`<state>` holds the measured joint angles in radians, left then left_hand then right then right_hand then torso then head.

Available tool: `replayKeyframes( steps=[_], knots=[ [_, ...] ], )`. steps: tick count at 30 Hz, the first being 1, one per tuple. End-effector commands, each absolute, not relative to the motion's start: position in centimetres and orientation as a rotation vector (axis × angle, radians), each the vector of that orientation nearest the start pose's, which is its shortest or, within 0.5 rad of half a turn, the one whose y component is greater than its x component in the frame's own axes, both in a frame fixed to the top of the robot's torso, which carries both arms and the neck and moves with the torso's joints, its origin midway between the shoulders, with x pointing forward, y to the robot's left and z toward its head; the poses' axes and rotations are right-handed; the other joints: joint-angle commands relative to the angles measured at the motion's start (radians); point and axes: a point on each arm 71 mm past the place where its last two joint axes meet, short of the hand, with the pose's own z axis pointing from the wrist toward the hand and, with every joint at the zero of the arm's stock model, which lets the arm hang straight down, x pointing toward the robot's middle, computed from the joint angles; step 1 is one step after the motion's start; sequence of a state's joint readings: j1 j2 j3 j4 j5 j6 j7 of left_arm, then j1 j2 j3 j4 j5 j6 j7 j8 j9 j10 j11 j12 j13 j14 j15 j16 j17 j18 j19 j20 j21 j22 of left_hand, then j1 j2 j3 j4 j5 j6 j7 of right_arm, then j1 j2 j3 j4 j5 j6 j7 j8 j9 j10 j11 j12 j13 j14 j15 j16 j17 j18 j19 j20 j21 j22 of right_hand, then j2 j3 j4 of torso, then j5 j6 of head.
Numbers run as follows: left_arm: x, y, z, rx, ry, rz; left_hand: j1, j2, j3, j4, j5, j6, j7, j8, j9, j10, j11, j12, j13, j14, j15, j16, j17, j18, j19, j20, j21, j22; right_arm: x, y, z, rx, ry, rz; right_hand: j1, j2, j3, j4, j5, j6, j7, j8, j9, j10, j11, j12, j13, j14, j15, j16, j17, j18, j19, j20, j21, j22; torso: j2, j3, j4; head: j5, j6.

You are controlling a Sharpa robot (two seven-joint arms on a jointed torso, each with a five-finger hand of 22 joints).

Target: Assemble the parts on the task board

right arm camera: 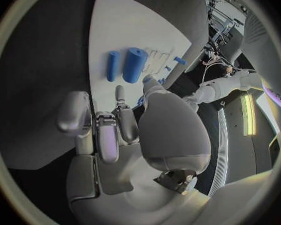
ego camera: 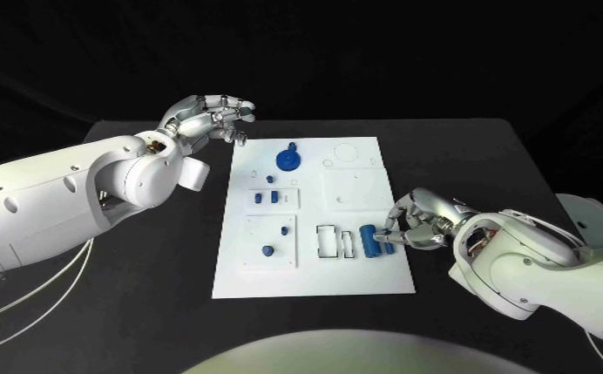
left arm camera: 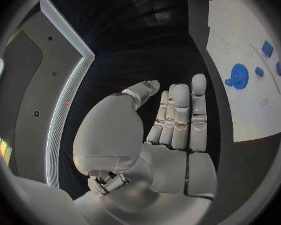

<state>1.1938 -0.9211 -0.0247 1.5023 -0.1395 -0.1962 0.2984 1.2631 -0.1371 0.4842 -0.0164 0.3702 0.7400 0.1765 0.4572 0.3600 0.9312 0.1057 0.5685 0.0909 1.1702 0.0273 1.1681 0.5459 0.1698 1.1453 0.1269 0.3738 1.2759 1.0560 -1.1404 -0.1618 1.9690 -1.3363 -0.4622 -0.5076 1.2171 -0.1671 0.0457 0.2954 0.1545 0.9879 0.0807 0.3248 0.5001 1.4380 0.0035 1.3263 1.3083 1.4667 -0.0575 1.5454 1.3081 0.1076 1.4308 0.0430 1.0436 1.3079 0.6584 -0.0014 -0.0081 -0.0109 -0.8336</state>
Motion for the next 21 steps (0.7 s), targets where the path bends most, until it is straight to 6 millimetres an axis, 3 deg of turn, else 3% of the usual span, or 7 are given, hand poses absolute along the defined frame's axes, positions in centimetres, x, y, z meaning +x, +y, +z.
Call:
replayKeyframes(
  steps=[1,9,21],
  knots=[
    [48.9,24.5,-17.9,-1.009,1.543,-1.505,-0.006,0.004,0.000,0.005,0.003,-0.007,0.001,0.006,0.001,-0.003,0.001,0.001,-0.001,-0.008,0.002,-0.005,-0.001,0.011,-0.001,0.005,0.000,-0.001,35.0,-23.4,-25.1,0.248,1.991,0.445,-0.009,0.000,-0.008,0.000,0.007,0.000,-0.002,-0.004,0.002,0.002,-0.001,0.005,0.025,0.091,-0.005,0.006,0.194,-0.011,0.005,0.002,0.006,0.071,0.001,-0.0006,0.0007,-0.006,0.000],
    [48.9,24.5,-17.9,-1.015,1.543,-1.505,-0.007,0.004,0.000,0.005,0.003,-0.007,0.001,0.007,0.001,-0.003,0.001,0.001,-0.001,-0.009,0.003,-0.006,0.000,0.011,-0.002,0.005,-0.001,-0.002,35.0,-22.7,-25.8,0.235,2.005,0.451,0.002,0.007,-0.009,-0.002,0.014,0.004,-0.003,-0.004,0.004,0.004,-0.002,0.010,0.031,0.091,-0.006,0.007,0.196,-0.011,0.006,0.001,0.009,0.073,0.001,0.0009,-0.0004,-0.003,0.004],
    [48.9,24.5,-17.9,-1.018,1.544,-1.506,-0.007,0.005,0.000,0.006,0.003,-0.008,0.001,0.007,0.001,-0.003,0.001,0.001,-0.001,-0.010,0.003,-0.007,-0.001,0.011,-0.002,0.005,-0.002,-0.002,35.1,-21.6,-26.6,0.212,2.023,0.467,0.026,0.010,-0.009,-0.003,0.015,0.006,-0.004,-0.007,0.006,0.006,-0.003,0.015,0.037,0.092,-0.006,0.008,0.199,-0.011,0.007,0.001,0.010,0.075,0.001,0.0016,-0.0009,-0.002,-0.003]
  ],
)
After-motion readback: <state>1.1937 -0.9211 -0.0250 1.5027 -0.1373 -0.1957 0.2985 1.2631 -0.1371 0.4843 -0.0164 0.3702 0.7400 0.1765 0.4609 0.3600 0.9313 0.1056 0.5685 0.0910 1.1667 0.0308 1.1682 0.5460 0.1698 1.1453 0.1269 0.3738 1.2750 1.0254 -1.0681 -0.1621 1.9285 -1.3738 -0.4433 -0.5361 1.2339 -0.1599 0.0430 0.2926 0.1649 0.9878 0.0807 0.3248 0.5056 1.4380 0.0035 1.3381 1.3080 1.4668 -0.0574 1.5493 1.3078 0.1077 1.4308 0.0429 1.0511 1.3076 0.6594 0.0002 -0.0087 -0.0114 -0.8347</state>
